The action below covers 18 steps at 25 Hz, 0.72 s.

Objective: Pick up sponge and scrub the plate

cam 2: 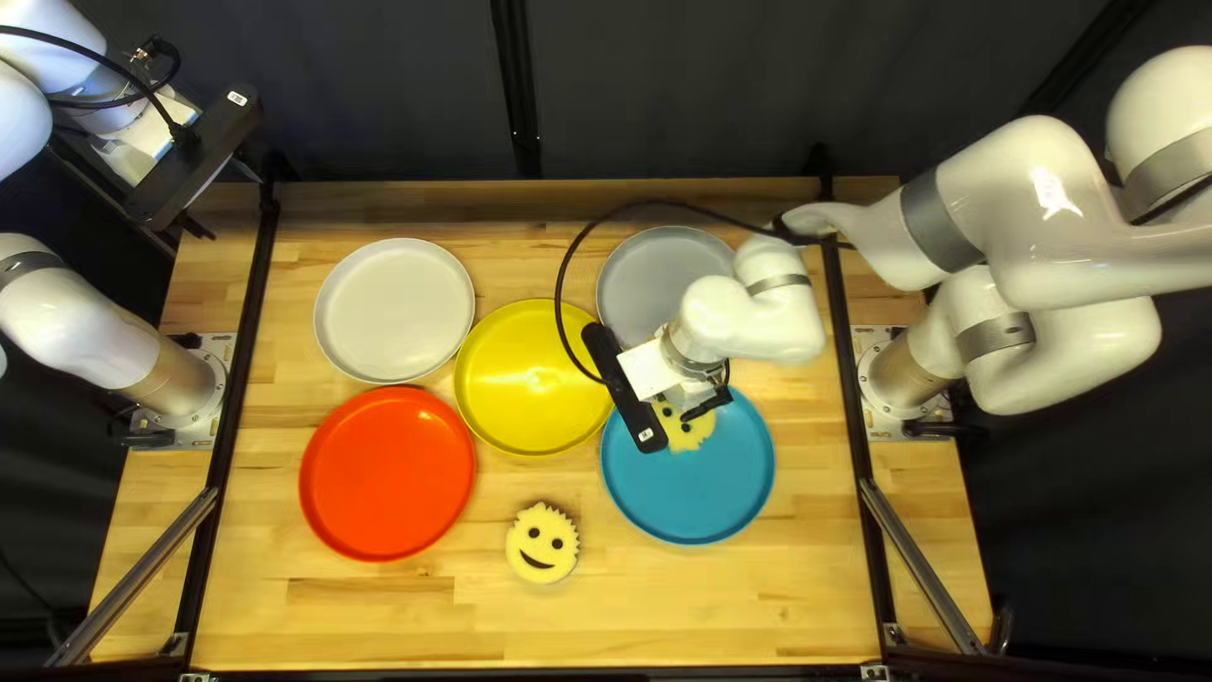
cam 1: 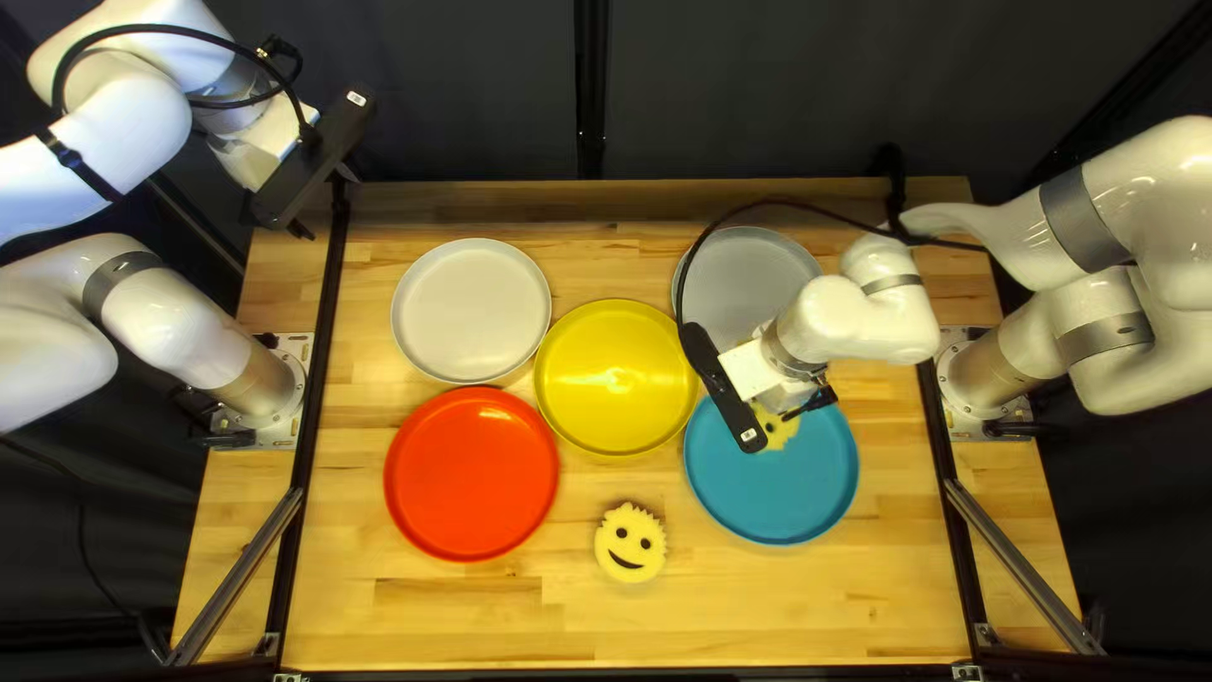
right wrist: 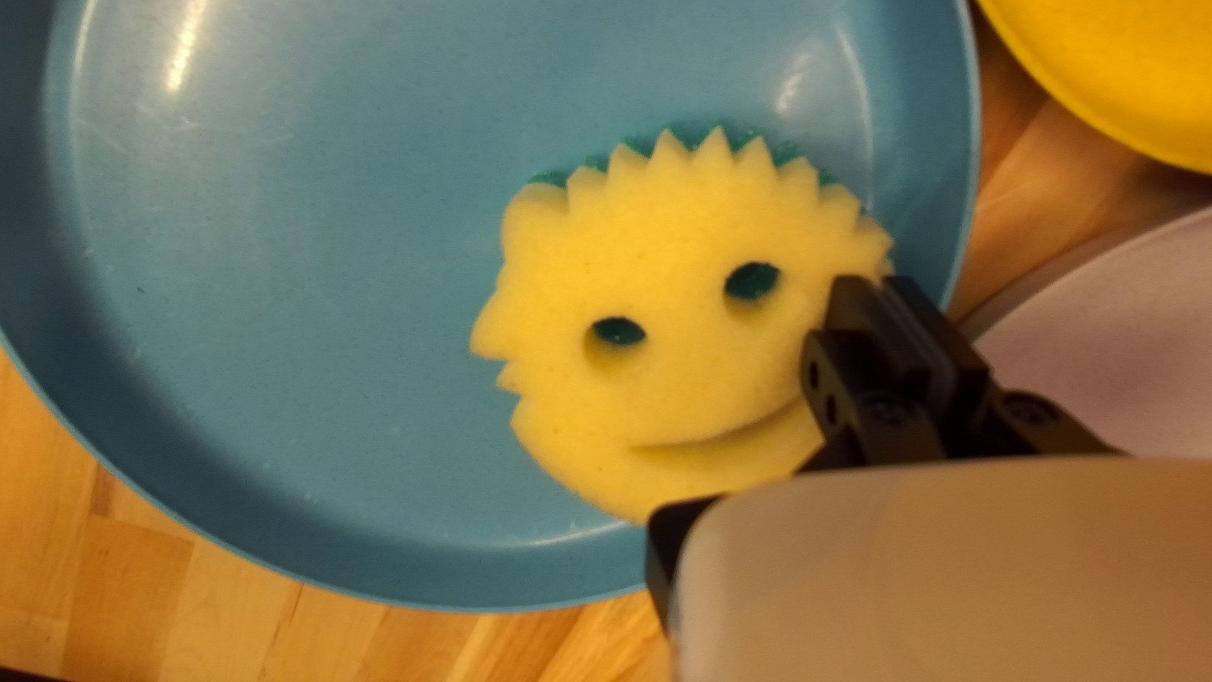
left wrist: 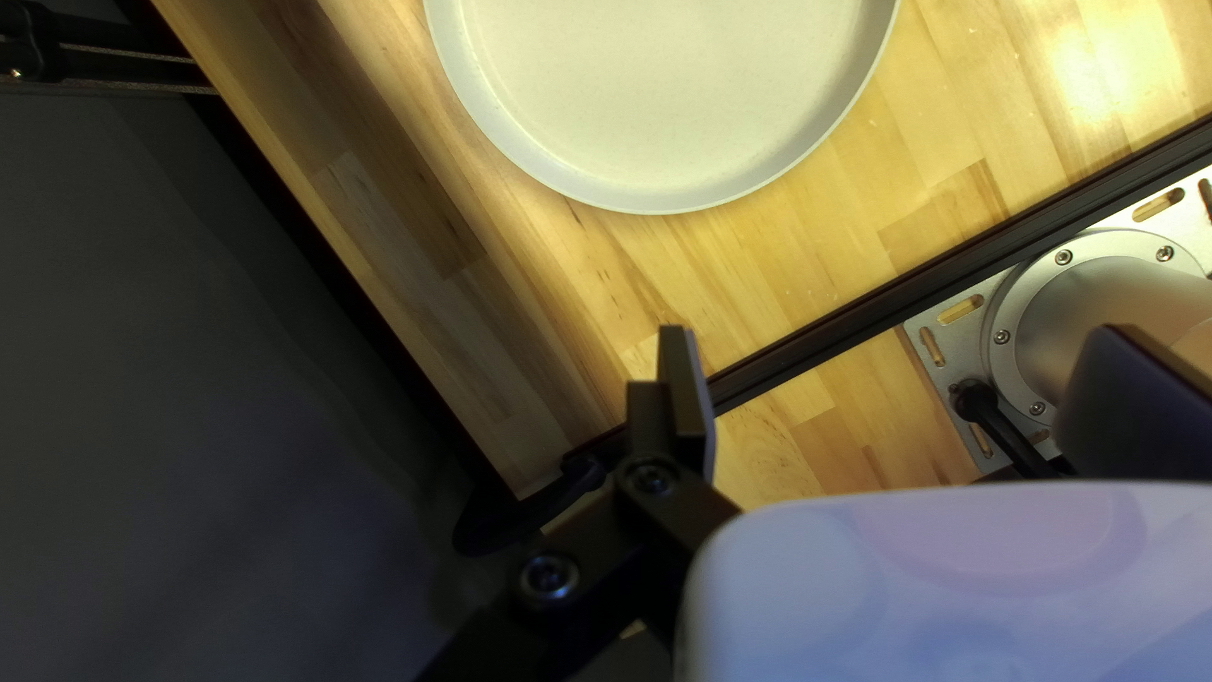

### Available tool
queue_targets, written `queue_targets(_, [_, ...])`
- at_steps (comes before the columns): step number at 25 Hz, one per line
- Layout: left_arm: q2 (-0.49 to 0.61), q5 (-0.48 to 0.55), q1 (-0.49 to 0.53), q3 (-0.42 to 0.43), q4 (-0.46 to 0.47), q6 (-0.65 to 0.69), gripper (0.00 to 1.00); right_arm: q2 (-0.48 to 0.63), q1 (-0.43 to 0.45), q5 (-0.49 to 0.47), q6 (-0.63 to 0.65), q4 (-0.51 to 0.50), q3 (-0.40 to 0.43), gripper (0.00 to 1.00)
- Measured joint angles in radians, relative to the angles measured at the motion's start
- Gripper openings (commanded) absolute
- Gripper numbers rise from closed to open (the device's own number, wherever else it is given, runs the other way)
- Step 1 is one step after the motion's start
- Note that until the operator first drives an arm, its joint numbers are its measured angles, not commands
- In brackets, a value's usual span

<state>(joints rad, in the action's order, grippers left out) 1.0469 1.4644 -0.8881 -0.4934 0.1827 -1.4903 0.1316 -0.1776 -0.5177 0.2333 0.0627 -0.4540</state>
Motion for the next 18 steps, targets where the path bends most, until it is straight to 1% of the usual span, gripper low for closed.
queue_targets(4, [0.000,0.000,0.000,0.000,0.000,0.000,1.00,-0.060,-0.058,-0.004,-0.055,0.026,-0.060,0.00])
queue_targets(8, [0.000,0.000,0.000,0.000,0.000,0.000,1.00,-0.131,-0.081,0.003,-0.057,0.024,-0.124,0.00])
queue_targets(12, [0.000,0.000,0.000,0.000,0.000,0.000,1.00,-0.136,-0.035,0.012,0.004,-0.012,-0.124,0.00])
queue_targets(18, [0.000,0.000,0.000,0.000,0.000,0.000,1.00,-0.075,0.049,0.018,0.089,-0.072,-0.065,0.00])
